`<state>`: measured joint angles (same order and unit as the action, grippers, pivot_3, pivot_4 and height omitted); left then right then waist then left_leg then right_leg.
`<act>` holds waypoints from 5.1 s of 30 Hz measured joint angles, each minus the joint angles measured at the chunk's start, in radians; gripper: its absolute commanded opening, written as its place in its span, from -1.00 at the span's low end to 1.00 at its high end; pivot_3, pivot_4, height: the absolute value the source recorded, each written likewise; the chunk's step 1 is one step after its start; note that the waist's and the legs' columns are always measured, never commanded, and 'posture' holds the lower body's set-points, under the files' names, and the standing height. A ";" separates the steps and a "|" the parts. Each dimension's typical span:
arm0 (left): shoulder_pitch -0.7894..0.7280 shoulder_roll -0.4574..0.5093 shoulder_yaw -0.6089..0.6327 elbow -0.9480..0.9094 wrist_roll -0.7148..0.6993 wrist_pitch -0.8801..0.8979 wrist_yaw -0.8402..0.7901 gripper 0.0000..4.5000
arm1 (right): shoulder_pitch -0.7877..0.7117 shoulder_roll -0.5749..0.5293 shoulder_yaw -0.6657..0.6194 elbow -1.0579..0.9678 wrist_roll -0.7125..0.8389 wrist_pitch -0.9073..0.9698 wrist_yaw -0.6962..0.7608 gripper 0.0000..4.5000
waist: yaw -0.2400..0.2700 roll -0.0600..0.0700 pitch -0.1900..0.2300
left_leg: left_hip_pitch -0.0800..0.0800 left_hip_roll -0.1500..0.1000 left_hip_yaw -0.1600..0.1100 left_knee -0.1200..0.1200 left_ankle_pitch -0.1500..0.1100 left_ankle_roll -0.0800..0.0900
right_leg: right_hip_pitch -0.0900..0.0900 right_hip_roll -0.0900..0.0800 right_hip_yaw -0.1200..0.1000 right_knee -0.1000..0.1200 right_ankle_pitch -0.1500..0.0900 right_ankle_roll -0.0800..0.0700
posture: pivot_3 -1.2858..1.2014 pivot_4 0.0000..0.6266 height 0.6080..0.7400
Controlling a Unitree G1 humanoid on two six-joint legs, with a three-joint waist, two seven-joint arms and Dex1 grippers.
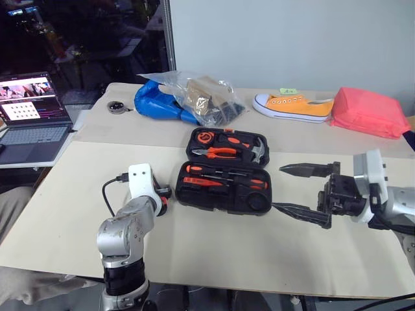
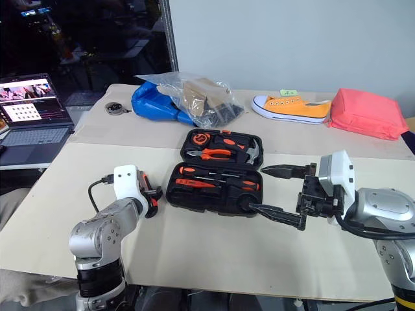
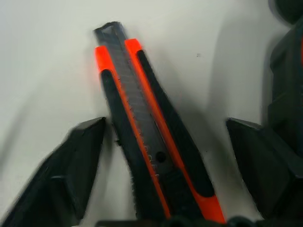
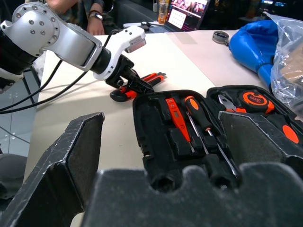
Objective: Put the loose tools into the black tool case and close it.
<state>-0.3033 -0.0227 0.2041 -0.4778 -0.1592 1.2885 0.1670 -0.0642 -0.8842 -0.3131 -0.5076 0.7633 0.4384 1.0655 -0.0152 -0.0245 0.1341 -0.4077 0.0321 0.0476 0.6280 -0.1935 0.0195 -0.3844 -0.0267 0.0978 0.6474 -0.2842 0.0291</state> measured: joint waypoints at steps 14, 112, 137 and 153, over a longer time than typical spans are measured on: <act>-0.056 0.365 0.028 -0.005 -0.217 -0.267 -0.532 -0.26 | -0.009 0.014 0.024 0.009 -0.017 0.000 -0.007 1.00 | 0.004 0.000 0.001 | -0.001 0.001 0.000 -0.001 0.002 -0.002 | -0.002 0.002 -0.003 0.000 0.001 -0.003 | 0.03 -0.52 1.00; -0.068 0.323 -0.386 0.318 -0.112 -0.800 -0.981 -0.77 | 0.351 -0.009 -0.292 -0.047 -0.142 0.010 -0.145 1.00 | 0.015 0.011 -0.008 | 0.003 0.000 -0.001 0.002 0.000 0.001 | 0.009 -0.003 -0.003 -0.002 -0.004 0.003 | 0.03 -0.52 1.00; -0.320 0.562 -0.305 -0.005 -0.589 -0.412 -1.101 1.00 | -0.166 -0.211 0.237 0.496 -0.478 0.441 -0.340 0.14 | -0.002 0.012 -0.004 | -0.005 -0.001 0.002 0.002 0.000 0.001 | -0.003 0.000 0.000 -0.001 -0.004 0.002 | 0.03 -0.52 1.00; -0.277 0.568 -0.302 -0.006 -0.573 -0.454 -1.052 1.00 | -0.217 -0.190 0.269 0.497 -0.483 0.460 -0.254 -0.99 | -0.007 0.016 -0.005 | -0.005 0.000 0.002 0.002 0.000 0.001 | -0.003 0.001 0.000 0.000 -0.004 0.002 | 0.03 -0.52 1.00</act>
<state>-0.5798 0.5450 -0.0974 -0.4839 -0.7324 0.8344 -0.8852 -0.2814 -1.0743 -0.0444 -0.0111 0.2807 0.8985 0.8117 -0.0220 -0.0090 0.1289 -0.4125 0.0317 0.0492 0.6297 -0.1936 0.0201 -0.3873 -0.0255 0.0981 0.6469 -0.2880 0.0310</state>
